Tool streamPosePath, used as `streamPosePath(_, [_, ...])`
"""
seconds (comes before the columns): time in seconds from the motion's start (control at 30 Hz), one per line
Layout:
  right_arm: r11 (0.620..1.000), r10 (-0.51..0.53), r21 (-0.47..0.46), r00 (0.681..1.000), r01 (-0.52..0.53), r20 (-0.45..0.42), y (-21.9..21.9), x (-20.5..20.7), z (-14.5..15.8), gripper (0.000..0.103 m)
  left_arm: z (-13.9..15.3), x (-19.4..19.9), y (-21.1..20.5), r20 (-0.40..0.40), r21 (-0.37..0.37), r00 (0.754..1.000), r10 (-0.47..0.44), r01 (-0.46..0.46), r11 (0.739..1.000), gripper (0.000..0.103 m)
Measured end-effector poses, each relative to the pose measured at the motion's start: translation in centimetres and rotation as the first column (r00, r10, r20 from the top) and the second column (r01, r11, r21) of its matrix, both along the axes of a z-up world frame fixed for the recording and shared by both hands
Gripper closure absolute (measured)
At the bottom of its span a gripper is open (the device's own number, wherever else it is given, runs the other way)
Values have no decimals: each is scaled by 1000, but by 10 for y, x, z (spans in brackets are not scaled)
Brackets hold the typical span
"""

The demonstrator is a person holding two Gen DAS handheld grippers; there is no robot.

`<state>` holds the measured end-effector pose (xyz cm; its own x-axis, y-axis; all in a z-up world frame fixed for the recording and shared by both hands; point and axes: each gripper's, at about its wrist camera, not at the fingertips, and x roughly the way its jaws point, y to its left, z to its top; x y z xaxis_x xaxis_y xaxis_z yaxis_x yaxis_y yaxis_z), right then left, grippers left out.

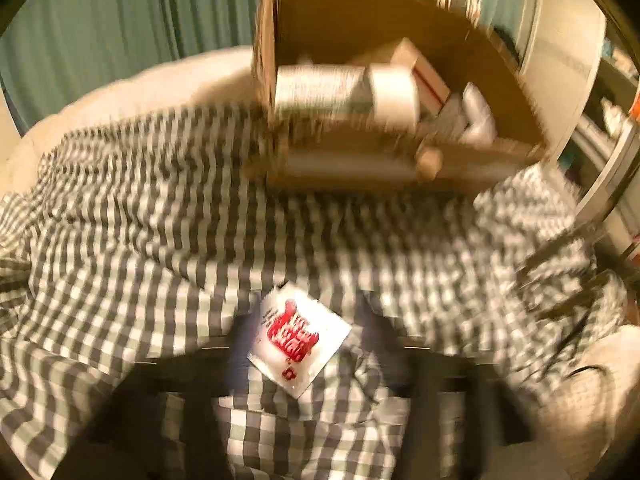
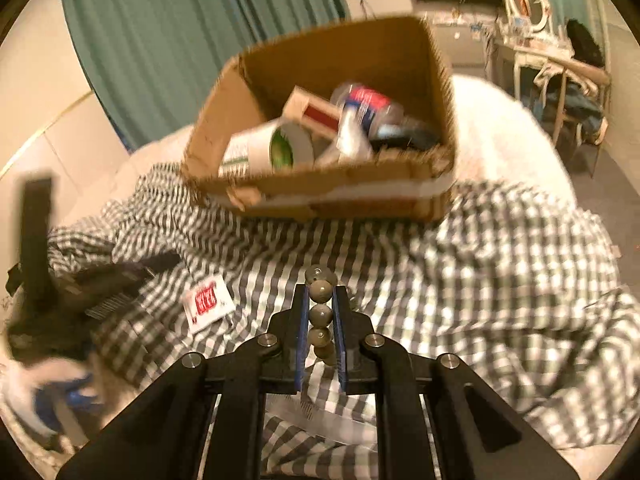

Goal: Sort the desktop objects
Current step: 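Carry the sachet and bead bracelet over the cardboard box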

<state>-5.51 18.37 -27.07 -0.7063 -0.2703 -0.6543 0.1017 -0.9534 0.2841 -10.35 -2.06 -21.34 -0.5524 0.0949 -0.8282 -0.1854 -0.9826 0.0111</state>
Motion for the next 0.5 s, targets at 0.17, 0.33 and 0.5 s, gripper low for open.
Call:
streamPosePath(0.17, [1000, -19, 3, 997, 19, -79, 7, 8, 36, 92, -34, -17, 5, 122, -50, 992, 19, -13, 999, 34])
streamPosePath(0.33, [1000, -13, 6, 989, 14, -148, 9, 10, 69, 92, -43, -22, -2, 172, 21, 985, 13, -17, 1000, 85])
streamPosePath(0.5, [1000, 3, 7, 980, -2, -201, 6, 16, 95, 92, -9, -6, 2, 76, 60, 996, -38, 34, 998, 93])
